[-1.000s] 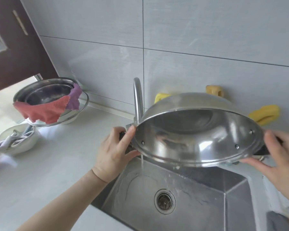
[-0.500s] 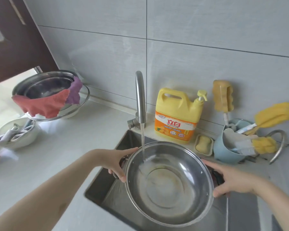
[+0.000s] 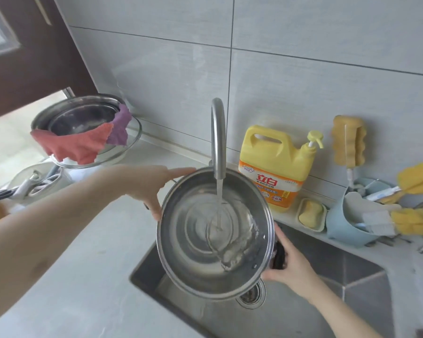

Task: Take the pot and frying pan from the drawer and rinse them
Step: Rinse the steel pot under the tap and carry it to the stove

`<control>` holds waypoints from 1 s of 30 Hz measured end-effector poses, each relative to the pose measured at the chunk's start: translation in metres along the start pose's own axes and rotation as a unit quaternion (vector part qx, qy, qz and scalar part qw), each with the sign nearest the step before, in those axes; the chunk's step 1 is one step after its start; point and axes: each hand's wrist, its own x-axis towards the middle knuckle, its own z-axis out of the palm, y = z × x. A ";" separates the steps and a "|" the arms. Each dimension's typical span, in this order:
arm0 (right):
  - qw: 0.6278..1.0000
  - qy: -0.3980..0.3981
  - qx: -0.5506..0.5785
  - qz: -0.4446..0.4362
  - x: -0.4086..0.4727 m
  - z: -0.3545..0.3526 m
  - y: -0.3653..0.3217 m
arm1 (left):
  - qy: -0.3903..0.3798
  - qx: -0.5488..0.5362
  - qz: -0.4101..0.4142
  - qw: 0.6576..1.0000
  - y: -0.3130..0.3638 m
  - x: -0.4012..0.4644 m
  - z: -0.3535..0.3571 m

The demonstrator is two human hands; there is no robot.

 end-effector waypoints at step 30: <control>0.994 0.018 -0.095 -0.050 -0.018 -0.027 -0.023 | 0.071 -0.083 0.040 0.993 -0.023 0.000 0.066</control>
